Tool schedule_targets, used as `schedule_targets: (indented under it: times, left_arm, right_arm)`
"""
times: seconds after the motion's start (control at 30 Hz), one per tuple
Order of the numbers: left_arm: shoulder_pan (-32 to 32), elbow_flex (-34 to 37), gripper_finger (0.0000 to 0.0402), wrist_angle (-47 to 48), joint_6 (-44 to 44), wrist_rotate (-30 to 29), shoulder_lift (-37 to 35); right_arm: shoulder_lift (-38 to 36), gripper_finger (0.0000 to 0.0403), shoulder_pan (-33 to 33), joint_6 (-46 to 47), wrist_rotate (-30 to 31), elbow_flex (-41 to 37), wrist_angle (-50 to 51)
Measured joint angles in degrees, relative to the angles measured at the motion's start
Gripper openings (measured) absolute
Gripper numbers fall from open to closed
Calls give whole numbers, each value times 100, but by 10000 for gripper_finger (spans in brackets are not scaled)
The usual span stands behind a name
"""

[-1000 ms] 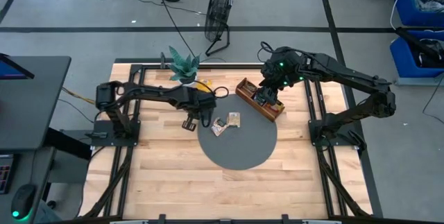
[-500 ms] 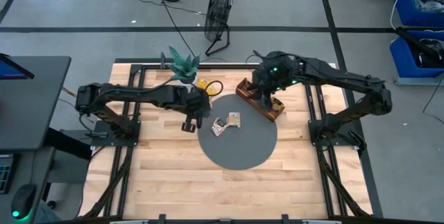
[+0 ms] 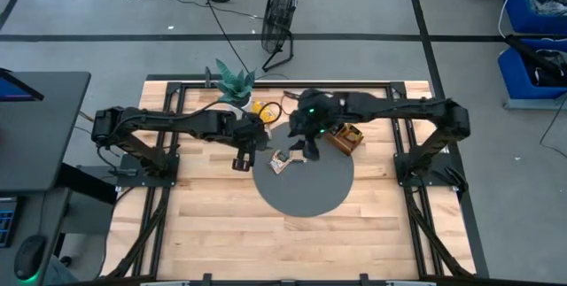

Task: Pick & Place Tea
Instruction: Put the yellow tea bag into the right section of the wooden organizer

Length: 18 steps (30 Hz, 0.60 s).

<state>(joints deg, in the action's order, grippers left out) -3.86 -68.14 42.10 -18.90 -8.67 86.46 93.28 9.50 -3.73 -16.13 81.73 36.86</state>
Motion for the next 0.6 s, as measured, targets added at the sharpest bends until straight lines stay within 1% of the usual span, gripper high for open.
schedule_targets:
  times: [0.13, 0.23, 0.33, 0.47, 0.6]
  left_arm:
    - [-2, 0, 1, -15, -1, -2, 0]
    - [-2, 0, 1, -19, -20, -4, 0]
    - [-2, 0, 1, -32, -20, -4, 0]
    - [-2, 0, 0, -26, -31, -4, 0]
    - [0, 0, 0, -30, -37, -3, 0]
  right_arm:
    - [349, 258, -58, 200, 92, 0, -525]
    - [539, 268, -100, 234, 184, 0, -773]
    - [662, 268, -140, 223, 259, 0, -915]
    - [820, 257, -191, 223, 591, 0, -932]
    - [971, 245, -199, 278, 634, 0, -1142]
